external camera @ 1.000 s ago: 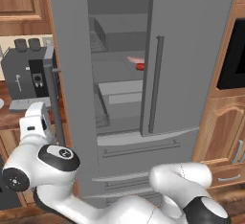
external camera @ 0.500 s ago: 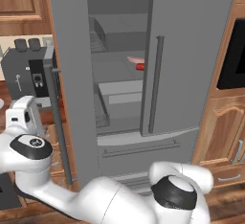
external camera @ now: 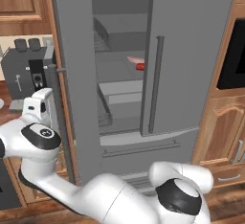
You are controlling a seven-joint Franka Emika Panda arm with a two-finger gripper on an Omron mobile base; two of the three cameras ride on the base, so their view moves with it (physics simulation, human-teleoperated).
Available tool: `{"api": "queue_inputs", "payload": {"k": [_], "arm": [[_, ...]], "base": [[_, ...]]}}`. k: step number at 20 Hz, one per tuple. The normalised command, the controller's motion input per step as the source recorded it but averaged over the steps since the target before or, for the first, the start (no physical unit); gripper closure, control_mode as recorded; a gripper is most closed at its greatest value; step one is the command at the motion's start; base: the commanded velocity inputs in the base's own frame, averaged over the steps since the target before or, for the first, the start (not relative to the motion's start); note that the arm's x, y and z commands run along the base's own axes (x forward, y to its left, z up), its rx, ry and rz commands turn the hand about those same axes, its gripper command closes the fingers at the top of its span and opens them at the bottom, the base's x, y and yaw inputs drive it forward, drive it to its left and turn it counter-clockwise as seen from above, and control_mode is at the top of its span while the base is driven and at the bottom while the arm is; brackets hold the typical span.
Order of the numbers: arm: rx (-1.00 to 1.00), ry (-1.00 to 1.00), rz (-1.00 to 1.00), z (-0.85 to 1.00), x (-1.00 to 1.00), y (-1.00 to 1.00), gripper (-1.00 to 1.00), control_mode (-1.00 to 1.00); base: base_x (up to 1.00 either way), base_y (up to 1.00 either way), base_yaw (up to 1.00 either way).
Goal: Place the steak on the counter behind the older steak on the same shelf of the fridge to maintain FIFO order. Close the fridge door when finished.
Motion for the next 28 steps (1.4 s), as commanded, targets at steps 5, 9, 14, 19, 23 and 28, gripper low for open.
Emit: {"api": "queue_inputs", "payload": {"k": [5,9,14,19,23,28], "arm": [[0.1,0.0,0.0,0.0,0.01,-0.99,-1.0,-1.0],[0.12,0.0,0.0,0.0,0.3,-0.97,-1.0,-1.0],[0.13,0.0,0.0,0.0,0.77,-0.79,-1.0,-1.0],[0.09,-0.05,0.0,0.01,0.69,-0.55,-1.0,-1.0],[0.06,-0.1,0.0,0.12,0.47,-0.42,-1.0,-1.0],[0.04,-0.11,0.0,0.15,0.39,-0.34,-1.0,-1.0]], "base": [[0.0,0.0,0.0],[0.0,0.0,0.0],[0.0,0.0,0.0],[0.0,0.0,0.0],[0.0,0.0,0.0],[0.0,0.0,0.0]]}}
